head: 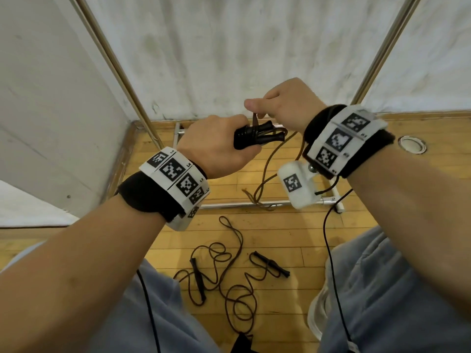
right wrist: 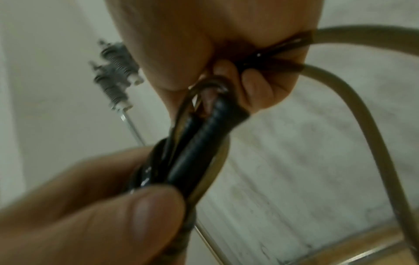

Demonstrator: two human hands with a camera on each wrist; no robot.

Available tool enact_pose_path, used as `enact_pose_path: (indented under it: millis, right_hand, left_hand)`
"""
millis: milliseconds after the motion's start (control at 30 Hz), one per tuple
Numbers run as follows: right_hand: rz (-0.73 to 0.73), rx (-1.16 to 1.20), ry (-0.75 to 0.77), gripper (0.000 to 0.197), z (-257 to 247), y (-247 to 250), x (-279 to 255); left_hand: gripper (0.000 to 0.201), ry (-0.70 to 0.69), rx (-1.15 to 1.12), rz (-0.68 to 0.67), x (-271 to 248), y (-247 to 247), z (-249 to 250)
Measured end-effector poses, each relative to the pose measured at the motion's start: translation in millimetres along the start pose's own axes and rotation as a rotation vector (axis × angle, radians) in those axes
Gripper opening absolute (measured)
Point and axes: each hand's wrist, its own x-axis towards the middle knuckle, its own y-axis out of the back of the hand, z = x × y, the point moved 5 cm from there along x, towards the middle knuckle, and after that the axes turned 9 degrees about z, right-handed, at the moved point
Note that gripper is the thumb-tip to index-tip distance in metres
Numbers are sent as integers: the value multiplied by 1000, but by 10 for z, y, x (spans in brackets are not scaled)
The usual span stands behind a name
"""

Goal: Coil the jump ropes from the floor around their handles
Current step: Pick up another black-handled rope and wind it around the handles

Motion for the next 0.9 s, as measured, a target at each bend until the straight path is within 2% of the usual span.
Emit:
enact_pose_path:
  millis: [133, 200, 267, 333, 400, 500, 667, 767, 833, 900]
  right_hand:
    - [-209, 340, -192, 30, 121, -84, -14]
    - [-288, 473, -249, 24, 158, -183, -57]
    - [-281, 639, -277, 21, 161, -286, -99]
    - [-216, 711, -241, 24, 133, -371, -153]
    - [-107, 639, -156, 23, 67, -433, -214]
    - [57, 392, 13, 27, -42, -468, -278]
    - [64, 40, 176, 13, -55, -519, -314]
    - [69, -225, 163, 20, -5, -490, -234]
    - [39, -168, 82, 20, 35, -487, -195]
    - [50, -3, 23, 17, 39, -495, -201]
  left_hand:
    - [42, -19, -137, 34, -67, 92, 36]
    - [35, 7, -220, 64, -95, 136, 50]
    - [26, 69, -328, 125, -92, 196, 33]
    - [23, 157, -481, 192, -67, 251, -14]
    - [19, 236, -569, 247, -36, 296, -62]
    - [23, 334, -624, 313, -3, 324, -133]
    - [23, 351, -636, 341, 28, 340, -192]
    - [23, 316, -594, 280, 14, 305, -111]
    - [23, 308, -596, 261, 17, 288, -73]
    - [19, 315, -622, 267, 29, 299, -54]
